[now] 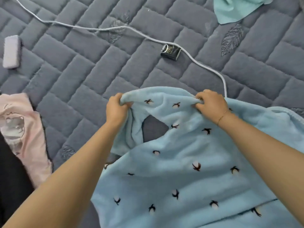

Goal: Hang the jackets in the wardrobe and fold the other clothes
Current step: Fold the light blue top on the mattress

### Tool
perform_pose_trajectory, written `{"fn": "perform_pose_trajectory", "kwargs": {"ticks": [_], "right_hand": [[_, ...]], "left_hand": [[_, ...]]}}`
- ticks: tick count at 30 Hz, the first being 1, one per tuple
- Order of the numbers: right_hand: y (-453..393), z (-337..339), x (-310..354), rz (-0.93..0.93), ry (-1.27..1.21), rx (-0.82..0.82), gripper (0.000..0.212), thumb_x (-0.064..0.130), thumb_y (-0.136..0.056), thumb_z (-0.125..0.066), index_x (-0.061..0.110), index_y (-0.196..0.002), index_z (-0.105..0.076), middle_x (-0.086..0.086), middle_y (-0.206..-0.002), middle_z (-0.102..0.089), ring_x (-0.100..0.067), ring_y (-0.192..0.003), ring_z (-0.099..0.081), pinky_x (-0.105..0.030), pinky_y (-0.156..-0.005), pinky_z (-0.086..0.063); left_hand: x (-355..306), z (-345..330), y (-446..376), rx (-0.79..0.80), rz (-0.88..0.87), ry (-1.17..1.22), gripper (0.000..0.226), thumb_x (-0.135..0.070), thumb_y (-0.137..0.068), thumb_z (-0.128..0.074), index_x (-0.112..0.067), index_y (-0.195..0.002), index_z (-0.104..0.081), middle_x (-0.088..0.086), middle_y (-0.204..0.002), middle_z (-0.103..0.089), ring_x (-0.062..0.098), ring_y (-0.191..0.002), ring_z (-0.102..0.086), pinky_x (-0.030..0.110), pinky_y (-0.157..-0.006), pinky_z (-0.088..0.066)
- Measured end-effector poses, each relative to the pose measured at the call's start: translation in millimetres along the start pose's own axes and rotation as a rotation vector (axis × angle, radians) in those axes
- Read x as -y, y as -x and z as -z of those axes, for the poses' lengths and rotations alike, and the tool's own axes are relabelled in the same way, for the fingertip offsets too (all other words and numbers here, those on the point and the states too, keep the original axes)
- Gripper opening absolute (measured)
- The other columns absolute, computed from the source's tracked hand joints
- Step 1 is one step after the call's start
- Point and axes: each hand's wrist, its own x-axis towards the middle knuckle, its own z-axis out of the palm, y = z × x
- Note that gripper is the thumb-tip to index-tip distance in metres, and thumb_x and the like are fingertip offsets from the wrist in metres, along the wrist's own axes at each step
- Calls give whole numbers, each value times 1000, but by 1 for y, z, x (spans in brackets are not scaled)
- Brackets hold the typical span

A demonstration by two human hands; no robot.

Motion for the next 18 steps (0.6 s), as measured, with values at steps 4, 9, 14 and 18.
{"fn": "perform_pose_trajectory", "kwargs": {"ticks": [4,9,14,18], "right_hand": [[-18,16,4,-252,-301,-391,19,10,-87,-57,6,-104,-66,-15,-117,-61,-34,-103,-57,-30,-78,-36],[13,-6,29,-242,-450,-271,50,3,-89,-60,0,-137,-44,-19,-147,-34,-30,-132,-41,-26,-106,-29],[125,-66,78,-133,-555,-218,40,-5,-86,-60,2,-126,-57,-13,-132,-50,-25,-127,-47,-28,-108,-34],[226,-129,118,-291,-774,-11,28,0,-91,-58,22,-108,-62,2,-112,-62,4,-91,-57,-16,-82,-50]], "left_hand": [[-56,9,-41,-27,-300,-12,41,-8,-91,-63,-7,-131,-53,12,-140,-41,24,-130,-42,22,-105,-34],[-23,12,-9,93,-279,-25,51,-18,-89,-69,-13,-136,-49,6,-139,-43,18,-127,-44,13,-94,-31],[103,35,75,437,5,-332,39,-44,-82,-74,-18,-108,-60,4,-101,-56,25,-100,-56,41,-88,-46],[166,67,106,660,74,-385,23,-49,-82,-73,-30,-92,-66,-13,-91,-67,15,-90,-65,36,-81,-52]]}}
